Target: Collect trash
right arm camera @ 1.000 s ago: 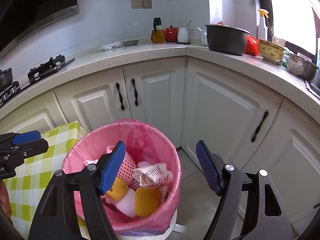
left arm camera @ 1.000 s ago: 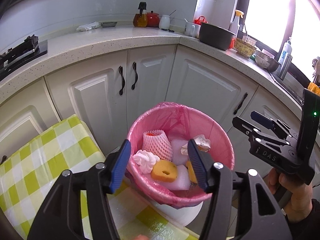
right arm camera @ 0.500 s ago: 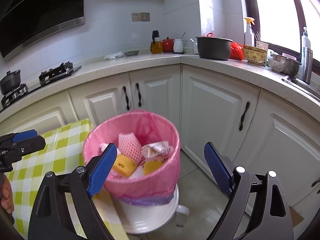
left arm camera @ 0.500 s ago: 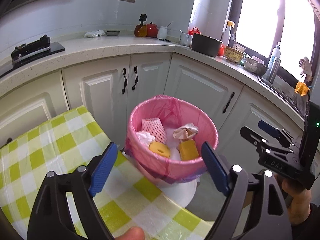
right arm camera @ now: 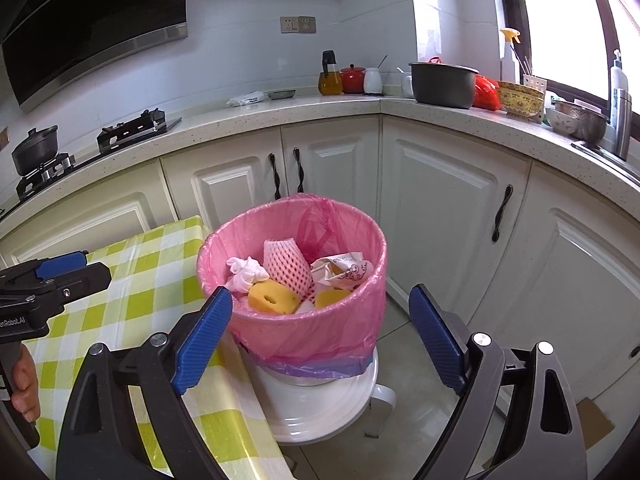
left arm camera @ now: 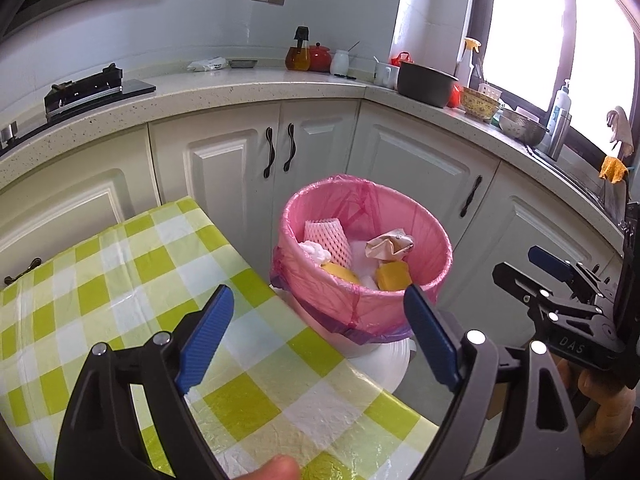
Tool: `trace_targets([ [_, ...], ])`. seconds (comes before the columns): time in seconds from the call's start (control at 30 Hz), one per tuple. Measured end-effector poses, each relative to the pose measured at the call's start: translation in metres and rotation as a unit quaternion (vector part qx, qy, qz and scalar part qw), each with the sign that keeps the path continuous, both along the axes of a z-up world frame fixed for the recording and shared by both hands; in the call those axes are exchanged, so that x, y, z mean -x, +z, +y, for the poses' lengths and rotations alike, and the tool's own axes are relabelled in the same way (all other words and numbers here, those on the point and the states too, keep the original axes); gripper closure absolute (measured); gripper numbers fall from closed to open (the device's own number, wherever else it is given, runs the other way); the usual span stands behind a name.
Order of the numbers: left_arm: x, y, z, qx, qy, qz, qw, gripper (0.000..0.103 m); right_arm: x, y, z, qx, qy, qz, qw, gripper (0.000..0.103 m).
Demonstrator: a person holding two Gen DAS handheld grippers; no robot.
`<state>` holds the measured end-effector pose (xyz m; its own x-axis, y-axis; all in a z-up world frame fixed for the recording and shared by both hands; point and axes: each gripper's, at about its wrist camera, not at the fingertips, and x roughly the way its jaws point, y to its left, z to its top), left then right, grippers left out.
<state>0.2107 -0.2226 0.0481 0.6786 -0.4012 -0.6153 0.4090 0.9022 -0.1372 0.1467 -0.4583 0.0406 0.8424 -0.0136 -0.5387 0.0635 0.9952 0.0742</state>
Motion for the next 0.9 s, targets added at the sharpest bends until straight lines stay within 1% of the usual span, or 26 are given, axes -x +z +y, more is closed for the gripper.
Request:
trace_targets([
  [0.9,-0.0002,-0.0008,-0.0029,-0.003,-0.002,-0.001,1.0,0.018,0.0022,0.0042,0.0057,0.001,0.006,-0.004,1.0,0.019],
])
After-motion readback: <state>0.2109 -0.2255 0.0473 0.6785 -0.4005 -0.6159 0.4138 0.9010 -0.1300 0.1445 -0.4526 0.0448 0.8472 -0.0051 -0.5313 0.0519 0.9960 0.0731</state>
